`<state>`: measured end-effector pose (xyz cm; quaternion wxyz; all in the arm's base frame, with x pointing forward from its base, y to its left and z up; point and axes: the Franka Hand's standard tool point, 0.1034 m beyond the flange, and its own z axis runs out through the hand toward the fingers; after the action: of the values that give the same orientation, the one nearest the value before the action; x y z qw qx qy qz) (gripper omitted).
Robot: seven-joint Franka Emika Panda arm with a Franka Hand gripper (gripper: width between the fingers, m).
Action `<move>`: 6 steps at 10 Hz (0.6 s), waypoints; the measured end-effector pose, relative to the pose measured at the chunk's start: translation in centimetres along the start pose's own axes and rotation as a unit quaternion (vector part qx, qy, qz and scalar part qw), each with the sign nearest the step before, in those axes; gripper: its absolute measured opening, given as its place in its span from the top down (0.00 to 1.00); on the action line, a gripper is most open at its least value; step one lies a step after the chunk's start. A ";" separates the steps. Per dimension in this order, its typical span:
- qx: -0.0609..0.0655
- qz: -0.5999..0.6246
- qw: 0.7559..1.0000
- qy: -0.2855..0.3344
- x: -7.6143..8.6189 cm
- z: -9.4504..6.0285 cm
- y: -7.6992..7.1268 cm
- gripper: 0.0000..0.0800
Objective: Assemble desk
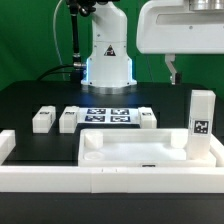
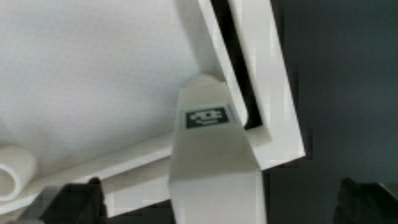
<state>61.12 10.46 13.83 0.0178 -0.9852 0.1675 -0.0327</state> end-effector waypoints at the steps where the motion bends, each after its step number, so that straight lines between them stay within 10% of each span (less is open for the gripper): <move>1: -0.001 0.000 1.000 -0.001 0.0 0.2 0.0 0.19; 4: 0.000 -0.012 1.000 0.003 -0.1 0.1 -0.1 0.19; 6: 0.003 -0.140 0.990 0.017 -3.6 0.8 0.9 0.19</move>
Offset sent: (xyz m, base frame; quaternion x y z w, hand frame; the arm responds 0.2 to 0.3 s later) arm 0.0000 0.0000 0.0000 0.0000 0.0000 0.0000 1.0000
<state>57.44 10.79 12.81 0.0136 -0.9982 0.0278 -0.0519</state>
